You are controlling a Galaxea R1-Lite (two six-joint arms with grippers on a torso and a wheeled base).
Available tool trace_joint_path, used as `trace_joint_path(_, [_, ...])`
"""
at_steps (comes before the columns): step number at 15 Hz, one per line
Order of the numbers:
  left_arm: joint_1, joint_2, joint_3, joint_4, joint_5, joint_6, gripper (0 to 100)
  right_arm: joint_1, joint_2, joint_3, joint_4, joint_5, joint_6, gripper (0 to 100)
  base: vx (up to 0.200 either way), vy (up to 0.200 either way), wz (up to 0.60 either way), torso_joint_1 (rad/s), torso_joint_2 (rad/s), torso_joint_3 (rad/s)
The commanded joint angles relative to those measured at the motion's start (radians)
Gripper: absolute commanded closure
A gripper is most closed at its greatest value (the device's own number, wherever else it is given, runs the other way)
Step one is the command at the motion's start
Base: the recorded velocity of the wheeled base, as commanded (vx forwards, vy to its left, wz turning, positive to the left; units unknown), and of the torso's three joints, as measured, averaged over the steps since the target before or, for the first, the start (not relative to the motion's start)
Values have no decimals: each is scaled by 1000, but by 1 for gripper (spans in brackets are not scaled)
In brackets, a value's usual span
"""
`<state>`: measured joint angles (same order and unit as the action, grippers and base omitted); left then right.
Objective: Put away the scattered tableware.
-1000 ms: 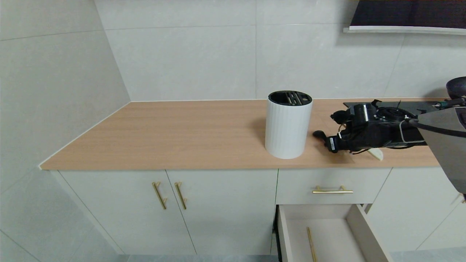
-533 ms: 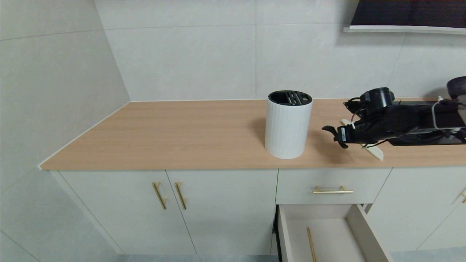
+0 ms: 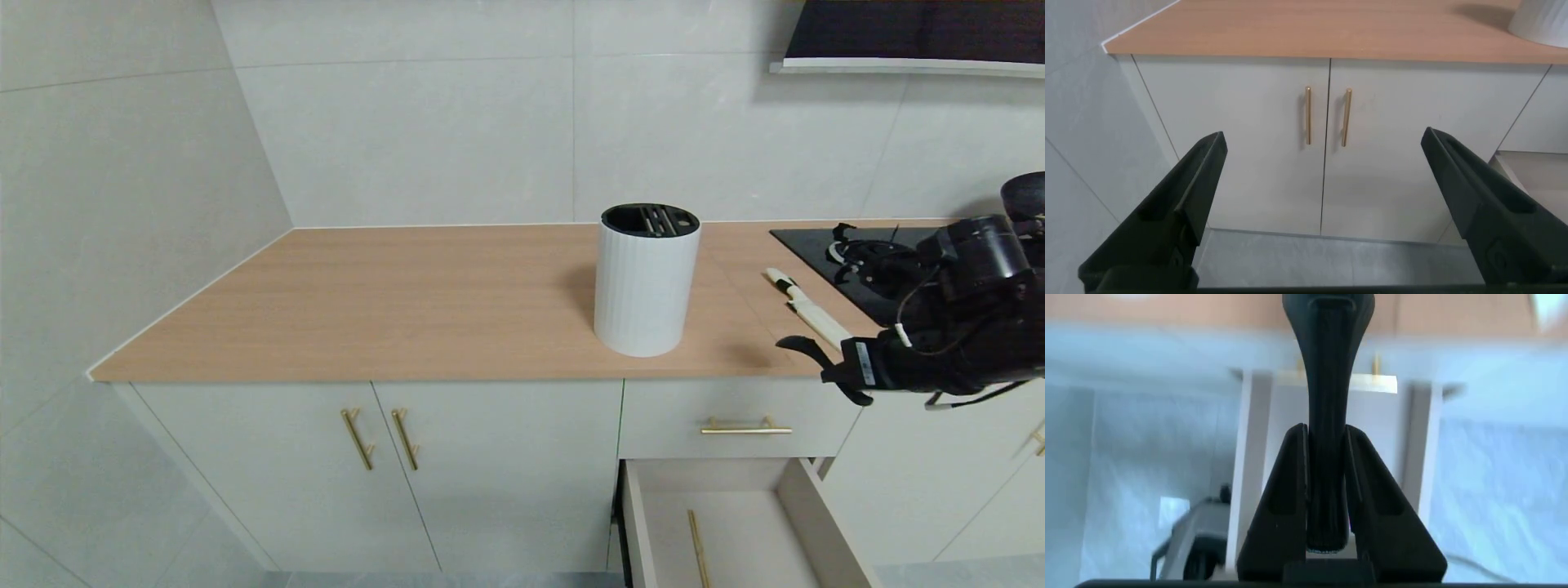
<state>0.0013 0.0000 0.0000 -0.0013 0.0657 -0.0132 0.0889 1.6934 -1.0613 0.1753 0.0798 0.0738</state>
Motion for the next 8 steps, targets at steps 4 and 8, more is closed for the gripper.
trace_joint_path(4, [0,0,0,0,0,-1,0,28,-186,188,-4,-37,3,100,0,0,0,-19,43,31])
trace_joint_path(8, [0,0,0,0,0,-1,0,35,-179,227,-50,-40,1,100,0,0,0,-172,425,259])
